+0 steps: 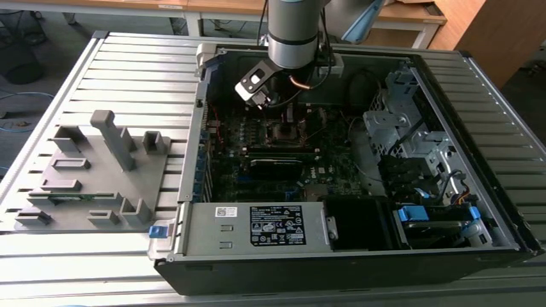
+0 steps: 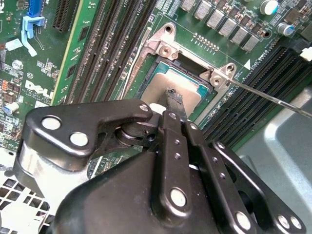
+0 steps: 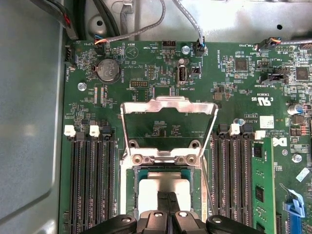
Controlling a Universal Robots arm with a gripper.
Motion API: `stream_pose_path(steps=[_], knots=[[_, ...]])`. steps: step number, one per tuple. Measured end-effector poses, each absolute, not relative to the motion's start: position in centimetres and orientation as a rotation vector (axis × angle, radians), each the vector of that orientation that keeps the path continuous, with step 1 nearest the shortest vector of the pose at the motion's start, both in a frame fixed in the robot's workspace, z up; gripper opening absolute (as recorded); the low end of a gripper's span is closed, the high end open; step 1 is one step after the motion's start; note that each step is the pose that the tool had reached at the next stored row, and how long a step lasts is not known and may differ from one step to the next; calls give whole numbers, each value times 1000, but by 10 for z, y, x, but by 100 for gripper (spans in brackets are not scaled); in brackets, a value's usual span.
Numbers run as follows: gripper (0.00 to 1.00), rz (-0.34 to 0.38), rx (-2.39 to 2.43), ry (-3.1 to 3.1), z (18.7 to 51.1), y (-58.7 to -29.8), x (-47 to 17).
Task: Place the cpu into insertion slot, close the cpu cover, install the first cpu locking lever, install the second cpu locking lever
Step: 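Place the cpu into insertion slot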
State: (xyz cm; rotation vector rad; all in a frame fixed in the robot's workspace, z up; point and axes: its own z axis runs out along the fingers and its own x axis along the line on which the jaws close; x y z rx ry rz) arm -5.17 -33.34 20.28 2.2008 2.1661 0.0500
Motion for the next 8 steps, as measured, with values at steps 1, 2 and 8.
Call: stream_pose_path(steps=[1,2,8], knots=[[11,50,2201,2166,203,-333,-52],[11,50,2201,2166,203,-333,-52],[11,50,2201,2166,201,-333,-52]])
